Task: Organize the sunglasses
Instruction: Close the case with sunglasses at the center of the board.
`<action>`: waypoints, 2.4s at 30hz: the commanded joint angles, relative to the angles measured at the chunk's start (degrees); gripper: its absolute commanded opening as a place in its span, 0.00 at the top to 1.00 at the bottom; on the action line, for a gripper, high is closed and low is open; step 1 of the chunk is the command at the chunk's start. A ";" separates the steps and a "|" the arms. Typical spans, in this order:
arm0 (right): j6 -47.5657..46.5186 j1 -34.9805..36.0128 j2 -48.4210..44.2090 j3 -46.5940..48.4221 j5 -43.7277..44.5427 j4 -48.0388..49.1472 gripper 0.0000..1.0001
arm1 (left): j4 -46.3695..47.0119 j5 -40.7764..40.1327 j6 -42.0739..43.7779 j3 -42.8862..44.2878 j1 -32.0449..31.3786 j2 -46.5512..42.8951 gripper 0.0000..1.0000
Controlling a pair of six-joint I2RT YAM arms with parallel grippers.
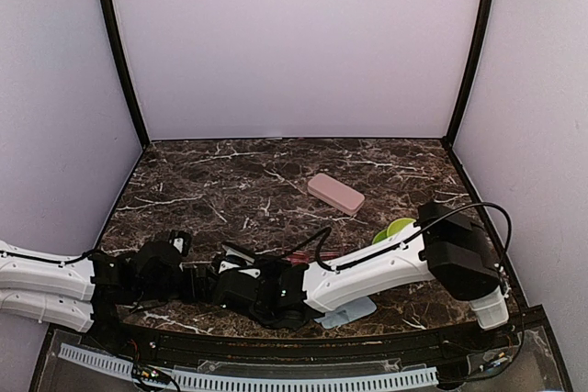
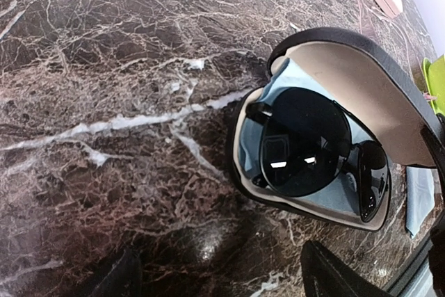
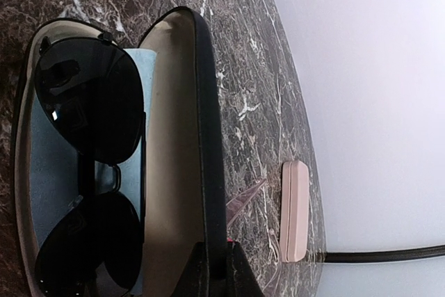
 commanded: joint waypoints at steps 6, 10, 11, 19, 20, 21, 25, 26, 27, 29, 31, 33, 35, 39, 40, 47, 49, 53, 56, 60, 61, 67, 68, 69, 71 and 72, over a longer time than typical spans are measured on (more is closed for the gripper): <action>-3.34 2.94 4.46 -1.20 3.55 3.60 0.96 | -3.66 -0.10 -2.24 -1.22 -0.11 0.24 0.19; -3.08 3.65 5.60 -0.68 4.24 3.00 0.93 | -5.29 -0.58 -3.09 -1.13 -0.11 -0.26 0.19; -2.82 3.86 5.86 -0.38 4.29 2.69 0.93 | -5.69 -0.64 -3.39 -1.13 -0.11 -0.34 0.19; -0.97 5.40 8.20 2.17 3.57 0.53 0.90 | -10.42 -2.39 -5.53 -1.15 -0.11 -2.62 0.19; -0.85 5.50 8.51 2.54 3.43 0.31 0.90 | -11.65 -2.92 -5.92 -0.99 -0.11 -3.12 0.19; -0.59 5.62 8.76 2.99 3.20 -0.04 0.90 | -12.83 -3.48 -6.43 -0.84 -0.11 -3.64 0.19; 0.43 6.14 9.53 4.18 2.18 -1.35 0.88 | -16.44 -5.81 -7.84 -0.99 -0.11 -6.69 0.19; 0.68 6.23 9.87 4.43 1.80 -1.66 0.87 | -16.81 -6.25 -7.91 -1.04 -0.11 -7.46 0.19; 1.01 6.32 10.09 4.69 1.60 -2.15 0.86 | -17.28 -6.75 -8.02 -0.92 -0.11 -8.37 0.19; 1.89 6.45 10.74 5.50 1.18 -3.44 0.85 | -18.10 -7.58 -7.90 -0.29 -0.11 -9.05 0.19; 2.52 6.74 11.05 6.02 0.60 -4.12 0.84 | -18.83 -8.29 -7.36 0.32 -0.11 -8.89 0.18; 3.28 6.92 11.36 6.54 0.08 -4.99 0.83 | -19.53 -8.78 -7.09 1.13 -0.11 -8.39 0.18; 3.92 7.05 11.63 7.16 0.04 -5.97 0.81 | -19.64 -8.97 -6.91 1.77 -0.11 -8.01 0.18; 5.27 7.05 11.64 7.76 -0.54 -7.44 0.78 | -19.60 -9.44 -6.47 2.43 -0.11 -8.24 0.18; 5.63 7.04 11.66 7.89 -0.75 -7.81 0.77 | -19.64 -9.64 -6.34 2.56 -0.11 -8.41 0.18; 7.34 7.00 9.48 8.03 -0.41 -8.85 0.66 | -20.16 -11.03 -4.45 4.18 -0.11 -7.92 0.17; 7.48 7.04 8.12 7.86 -0.28 -8.45 0.59 | -20.19 -11.67 -3.70 5.11 -0.11 -7.44 0.17; 8.10 7.05 4.68 6.61 -2.73 -6.91 0.45 | -20.97 -13.47 -1.67 7.77 0.05 -6.62 0.16; 8.60 7.01 2.00 5.04 -5.87 -5.27 0.40 | -21.27 -13.98 0.52 9.75 1.06 -6.12 0.15; 10.42 6.83 -1.03 3.37 -10.79 -4.15 0.34 | -19.69 -12.80 3.47 11.44 3.62 -6.09 0.14; 10.93 6.75 -1.78 2.84 -12.03 -3.78 0.31 | -18.68 -11.91 4.41 11.48 4.65 -6.06 0.14; 12.86 5.62 -4.60 -0.20 -17.20 -0.97 0.23 | -14.41 -7.91 9.46 12.88 9.38 -3.13 0.14; 13.22 5.44 -4.50 -0.33 -17.60 -0.92 0.23 | -13.96 -7.60 9.80 13.19 9.51 -2.44 0.14; 13.50 5.20 -4.44 -0.51 -17.82 -0.84 0.23 | -13.32 -7.12 10.31 13.39 9.71 -1.67 0.14; 14.04 5.12 -4.46 -0.89 -17.93 -0.47 0.23 | -11.37 -4.87 10.89 13.42 9.81 -0.24 0.14; 14.31 5.12 -4.59 -1.19 -18.02 -0.14 0.23 | -9.45 -3.12 10.89 13.00 9.82 0.51 0.14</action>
